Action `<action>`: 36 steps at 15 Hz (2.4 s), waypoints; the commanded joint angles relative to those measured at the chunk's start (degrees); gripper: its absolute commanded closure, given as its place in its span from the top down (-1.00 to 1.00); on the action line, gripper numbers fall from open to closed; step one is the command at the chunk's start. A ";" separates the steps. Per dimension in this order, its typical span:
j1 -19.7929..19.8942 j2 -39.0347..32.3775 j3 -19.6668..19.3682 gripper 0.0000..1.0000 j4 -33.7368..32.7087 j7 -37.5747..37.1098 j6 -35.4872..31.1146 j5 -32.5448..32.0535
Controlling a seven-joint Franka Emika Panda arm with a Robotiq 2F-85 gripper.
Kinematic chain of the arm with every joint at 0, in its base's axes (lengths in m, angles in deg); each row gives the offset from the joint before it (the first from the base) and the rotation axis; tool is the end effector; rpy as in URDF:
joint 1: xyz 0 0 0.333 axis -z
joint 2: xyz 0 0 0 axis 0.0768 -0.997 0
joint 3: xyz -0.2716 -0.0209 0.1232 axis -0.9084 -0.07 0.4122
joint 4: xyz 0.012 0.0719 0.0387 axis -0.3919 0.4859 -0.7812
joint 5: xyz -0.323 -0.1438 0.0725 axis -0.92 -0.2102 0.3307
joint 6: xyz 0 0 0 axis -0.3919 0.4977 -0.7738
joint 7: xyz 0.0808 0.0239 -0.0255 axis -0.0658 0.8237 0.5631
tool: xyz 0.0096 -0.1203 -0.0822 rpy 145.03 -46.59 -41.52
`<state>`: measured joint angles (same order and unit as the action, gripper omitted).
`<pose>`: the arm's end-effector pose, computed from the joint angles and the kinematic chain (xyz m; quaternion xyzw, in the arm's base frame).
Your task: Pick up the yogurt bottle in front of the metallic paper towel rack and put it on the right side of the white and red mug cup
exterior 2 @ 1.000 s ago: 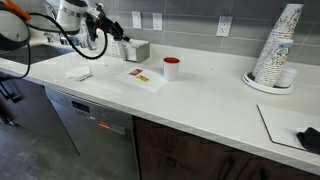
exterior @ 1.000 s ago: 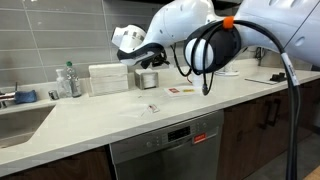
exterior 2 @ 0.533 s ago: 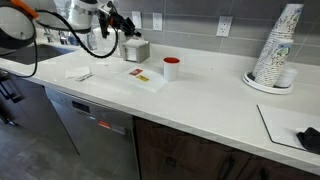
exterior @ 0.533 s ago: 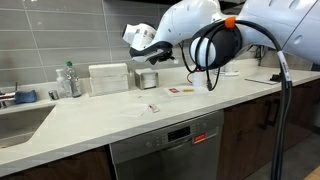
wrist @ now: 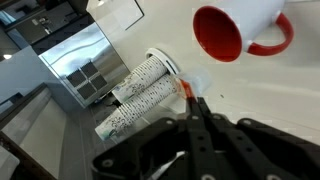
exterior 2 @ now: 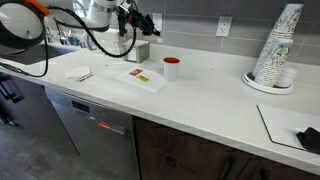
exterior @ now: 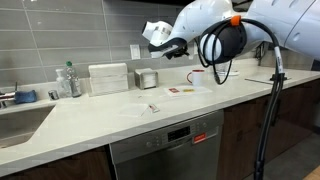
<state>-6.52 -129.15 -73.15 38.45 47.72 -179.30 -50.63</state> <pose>0.7568 -0.0380 0.3994 0.8249 -0.1972 0.1861 0.4961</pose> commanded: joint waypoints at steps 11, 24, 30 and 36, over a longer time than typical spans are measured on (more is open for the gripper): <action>13.86 4.32 2.86 -0.99 13.33 -1.55 -16.86 1.60; 15.28 12.40 0.10 -0.96 30.39 -3.30 -31.71 1.75; 15.03 13.41 0.18 -0.96 32.09 -3.66 -31.71 1.64; 15.00 13.48 0.19 -0.96 32.23 -3.82 -31.71 1.63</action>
<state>9.21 -115.44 -71.56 70.86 43.37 -210.68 -50.27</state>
